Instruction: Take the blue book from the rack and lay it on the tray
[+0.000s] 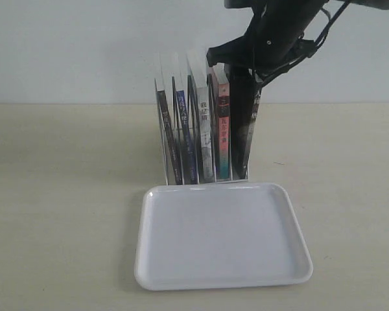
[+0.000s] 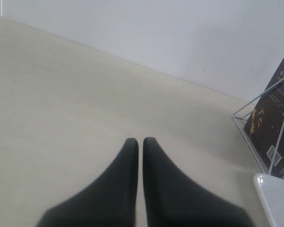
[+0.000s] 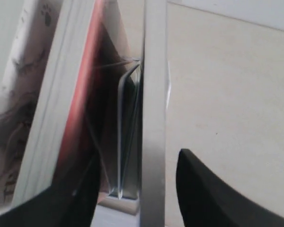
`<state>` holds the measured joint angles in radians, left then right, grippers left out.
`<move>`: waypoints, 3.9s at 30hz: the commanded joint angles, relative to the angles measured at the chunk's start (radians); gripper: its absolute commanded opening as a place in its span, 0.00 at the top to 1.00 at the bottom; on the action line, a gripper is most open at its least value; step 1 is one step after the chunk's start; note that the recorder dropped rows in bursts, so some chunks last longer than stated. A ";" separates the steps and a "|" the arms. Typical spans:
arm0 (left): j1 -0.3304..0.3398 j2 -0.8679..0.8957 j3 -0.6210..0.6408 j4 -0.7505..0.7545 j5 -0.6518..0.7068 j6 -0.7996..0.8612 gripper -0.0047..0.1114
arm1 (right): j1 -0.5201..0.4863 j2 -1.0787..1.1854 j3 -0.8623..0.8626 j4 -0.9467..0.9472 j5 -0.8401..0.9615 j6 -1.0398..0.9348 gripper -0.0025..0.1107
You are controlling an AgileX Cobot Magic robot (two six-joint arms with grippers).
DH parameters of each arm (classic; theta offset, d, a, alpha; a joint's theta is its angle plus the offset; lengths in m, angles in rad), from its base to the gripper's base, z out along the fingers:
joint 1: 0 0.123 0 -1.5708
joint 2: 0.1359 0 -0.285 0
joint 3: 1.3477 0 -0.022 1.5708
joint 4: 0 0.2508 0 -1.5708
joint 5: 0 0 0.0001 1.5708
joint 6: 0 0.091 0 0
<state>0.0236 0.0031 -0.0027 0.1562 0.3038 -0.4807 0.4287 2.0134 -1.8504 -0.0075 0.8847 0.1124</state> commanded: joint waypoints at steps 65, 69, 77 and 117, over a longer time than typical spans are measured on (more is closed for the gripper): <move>0.002 -0.003 0.003 0.000 -0.013 0.004 0.92 | 0.328 0.218 -0.464 -0.162 0.287 0.169 0.59; 0.002 -0.003 0.003 0.000 -0.013 0.004 0.92 | 0.328 0.232 -0.464 -0.173 0.301 0.189 0.59; 0.002 -0.003 0.003 0.000 -0.013 0.004 0.92 | 0.328 0.278 -0.464 -0.213 0.308 0.229 0.66; 0.002 -0.003 0.003 0.000 -0.013 0.004 0.92 | 0.328 0.129 -0.466 -0.277 0.310 0.263 0.98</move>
<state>0.0236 0.0031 -0.0027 0.1562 0.3038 -0.4807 0.7571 2.1574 -2.3104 -0.2642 1.2236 0.3747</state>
